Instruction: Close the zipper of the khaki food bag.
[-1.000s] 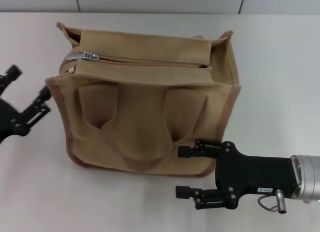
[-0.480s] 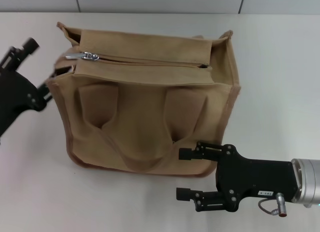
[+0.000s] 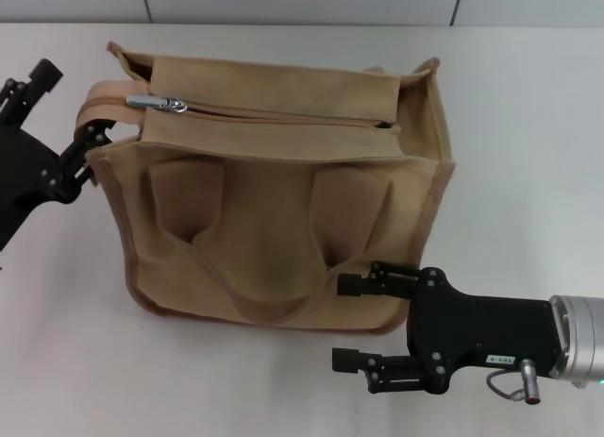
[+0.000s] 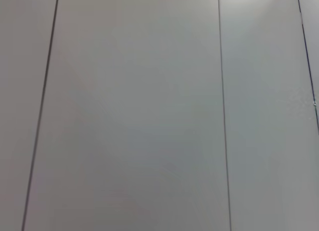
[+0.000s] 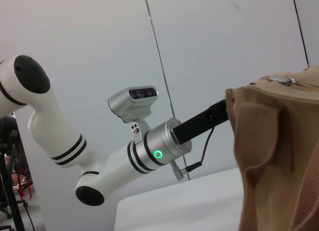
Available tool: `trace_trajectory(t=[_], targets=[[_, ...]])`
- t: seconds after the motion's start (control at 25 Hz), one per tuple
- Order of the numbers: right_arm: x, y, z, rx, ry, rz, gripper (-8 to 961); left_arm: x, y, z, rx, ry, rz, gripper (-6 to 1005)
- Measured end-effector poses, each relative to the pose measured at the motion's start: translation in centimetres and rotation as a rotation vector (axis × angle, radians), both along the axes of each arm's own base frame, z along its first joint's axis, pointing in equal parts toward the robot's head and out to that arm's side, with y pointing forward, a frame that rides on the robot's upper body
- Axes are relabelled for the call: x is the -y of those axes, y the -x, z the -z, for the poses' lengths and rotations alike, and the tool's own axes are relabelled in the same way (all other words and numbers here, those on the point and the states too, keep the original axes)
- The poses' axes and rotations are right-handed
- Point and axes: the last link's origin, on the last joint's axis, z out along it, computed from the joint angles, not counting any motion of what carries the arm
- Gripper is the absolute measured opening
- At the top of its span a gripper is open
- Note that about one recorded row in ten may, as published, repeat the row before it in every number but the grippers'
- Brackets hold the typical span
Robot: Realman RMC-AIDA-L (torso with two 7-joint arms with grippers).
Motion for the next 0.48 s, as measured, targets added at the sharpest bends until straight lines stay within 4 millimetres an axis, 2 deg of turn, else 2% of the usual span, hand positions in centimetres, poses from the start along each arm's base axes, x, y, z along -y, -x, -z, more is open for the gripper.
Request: trace_trajectory(t=[0.2,0.48], targets=[[-0.05,0.01,0.01,0.001,-0.002,0.000,791,0.22,0.09,0.16,-0.002,0.008,-0.002,756],[-0.14,-0.08,0.05,0.007,-0.007,0.006,790,0.38,-0.01,0.15,0.002,0.007,0.006,490]])
